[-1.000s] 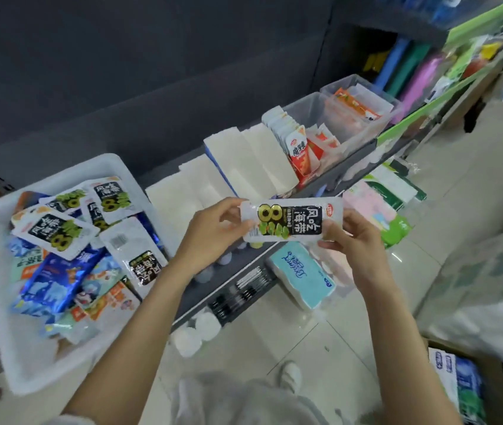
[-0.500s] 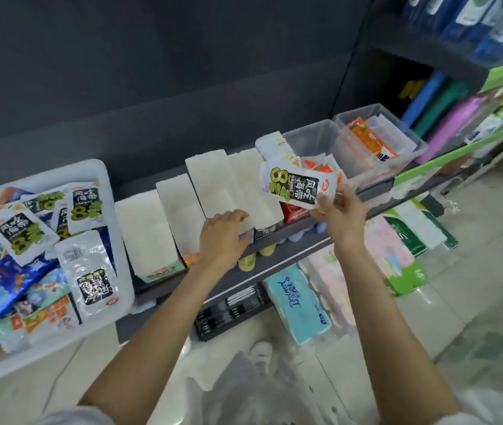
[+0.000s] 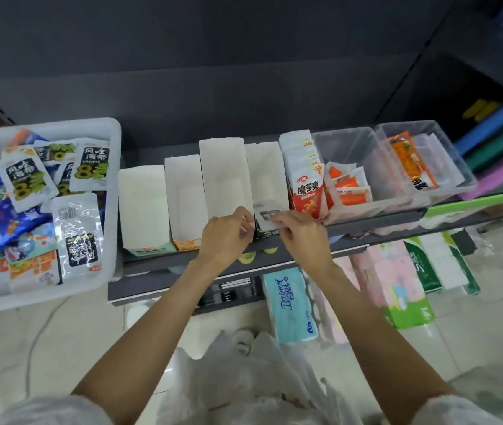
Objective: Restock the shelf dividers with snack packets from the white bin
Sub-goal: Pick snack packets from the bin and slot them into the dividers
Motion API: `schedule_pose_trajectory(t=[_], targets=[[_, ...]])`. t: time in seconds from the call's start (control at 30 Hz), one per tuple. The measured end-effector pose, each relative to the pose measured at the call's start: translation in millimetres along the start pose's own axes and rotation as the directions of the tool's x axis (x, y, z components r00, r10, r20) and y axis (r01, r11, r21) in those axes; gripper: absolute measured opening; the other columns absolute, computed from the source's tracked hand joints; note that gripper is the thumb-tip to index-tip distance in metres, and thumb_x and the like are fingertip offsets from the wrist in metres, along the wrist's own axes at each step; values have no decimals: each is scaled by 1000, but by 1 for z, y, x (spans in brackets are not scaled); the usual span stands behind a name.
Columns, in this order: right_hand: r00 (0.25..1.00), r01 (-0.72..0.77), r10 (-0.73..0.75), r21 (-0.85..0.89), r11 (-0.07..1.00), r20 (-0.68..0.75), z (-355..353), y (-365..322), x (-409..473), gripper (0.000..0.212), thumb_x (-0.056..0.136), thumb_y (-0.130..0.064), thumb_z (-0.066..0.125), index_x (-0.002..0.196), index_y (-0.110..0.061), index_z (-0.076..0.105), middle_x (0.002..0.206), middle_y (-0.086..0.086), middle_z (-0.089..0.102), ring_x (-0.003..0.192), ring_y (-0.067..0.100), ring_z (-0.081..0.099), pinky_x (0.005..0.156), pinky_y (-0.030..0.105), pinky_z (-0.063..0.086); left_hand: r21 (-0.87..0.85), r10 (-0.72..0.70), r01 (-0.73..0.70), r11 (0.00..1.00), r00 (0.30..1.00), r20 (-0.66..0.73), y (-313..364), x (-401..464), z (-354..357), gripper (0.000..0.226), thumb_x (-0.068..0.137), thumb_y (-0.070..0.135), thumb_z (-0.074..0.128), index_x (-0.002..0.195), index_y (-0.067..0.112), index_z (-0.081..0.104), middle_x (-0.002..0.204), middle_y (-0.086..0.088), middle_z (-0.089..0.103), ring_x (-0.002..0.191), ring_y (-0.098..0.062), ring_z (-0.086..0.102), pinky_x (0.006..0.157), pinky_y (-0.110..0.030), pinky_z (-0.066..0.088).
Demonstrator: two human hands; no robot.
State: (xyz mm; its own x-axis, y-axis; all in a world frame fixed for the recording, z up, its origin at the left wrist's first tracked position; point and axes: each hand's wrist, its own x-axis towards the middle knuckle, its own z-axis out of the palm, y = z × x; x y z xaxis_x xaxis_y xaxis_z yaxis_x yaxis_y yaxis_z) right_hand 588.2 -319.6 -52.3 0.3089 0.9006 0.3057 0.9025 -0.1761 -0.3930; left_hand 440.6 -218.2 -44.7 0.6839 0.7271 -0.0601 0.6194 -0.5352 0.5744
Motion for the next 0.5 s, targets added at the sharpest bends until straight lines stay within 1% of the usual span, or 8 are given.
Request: schedule_pose_trajectory(t=[0.1,0.2,0.23,0.27,0.3,0.37,0.43,0.5], targets=[[995,43,-43,-2,999,87,2,8,-10,40,61,12,66,92,-12,70,91,1,71,87,23,66,79,41,54,-3,-2,2,1000,1000,4,2,0,0,22,85,17,58,107,20,53,94,9,71,85,-13,65,78,-28,46],[991,58,-61,31,998,115,-4,9,-13,47,64,12,60,104,-13,68,106,2,68,105,24,61,94,47,46,-14,-13,13,1000,1000,12,1,-2,-1,28,85,16,59,112,21,53,99,10,69,92,-12,62,79,-27,45],[990,89,-92,38,995,107,-9,8,-13,49,65,9,57,108,-13,67,111,2,67,112,24,57,100,45,41,-14,-13,13,1000,1000,1,1,-3,-2,30,85,16,59,114,21,54,102,10,67,96,-13,59,80,-27,44],[988,117,-121,56,992,91,-16,5,-11,49,66,4,55,110,-14,66,114,0,66,115,22,54,103,40,36,-12,-10,10,1000,1000,-21,1,-5,-5,31,85,17,60,115,22,55,105,9,65,99,-14,55,81,-27,43],[988,131,-138,97,987,67,-25,0,-7,46,69,0,54,111,-15,66,113,0,66,115,21,53,101,36,34,-16,-7,6,1000,998,-57,0,-9,-11,31,86,18,60,116,22,56,107,10,64,101,-14,53,81,-27,43],[989,128,-140,237,963,36,-42,-15,6,35,77,-5,53,109,-15,65,106,-1,68,104,19,59,92,35,44,-38,14,-20,999,988,-157,-5,-18,-28,28,87,22,60,115,25,58,104,12,63,100,-10,50,80,-23,40],[983,122,-162,346,931,91,-54,-34,25,28,86,-7,54,110,-16,64,101,-4,70,94,12,63,83,31,51,-34,72,-85,996,959,-276,-12,-32,-54,24,88,24,59,112,25,61,97,13,64,98,-7,47,80,-16,35],[959,134,-213,358,924,189,-55,-59,44,26,90,-10,56,114,-20,63,99,-8,70,91,6,64,79,26,52,-2,121,-131,991,918,-377,-26,-51,-82,20,89,26,56,108,22,64,90,13,63,95,-5,46,81,-14,34]])
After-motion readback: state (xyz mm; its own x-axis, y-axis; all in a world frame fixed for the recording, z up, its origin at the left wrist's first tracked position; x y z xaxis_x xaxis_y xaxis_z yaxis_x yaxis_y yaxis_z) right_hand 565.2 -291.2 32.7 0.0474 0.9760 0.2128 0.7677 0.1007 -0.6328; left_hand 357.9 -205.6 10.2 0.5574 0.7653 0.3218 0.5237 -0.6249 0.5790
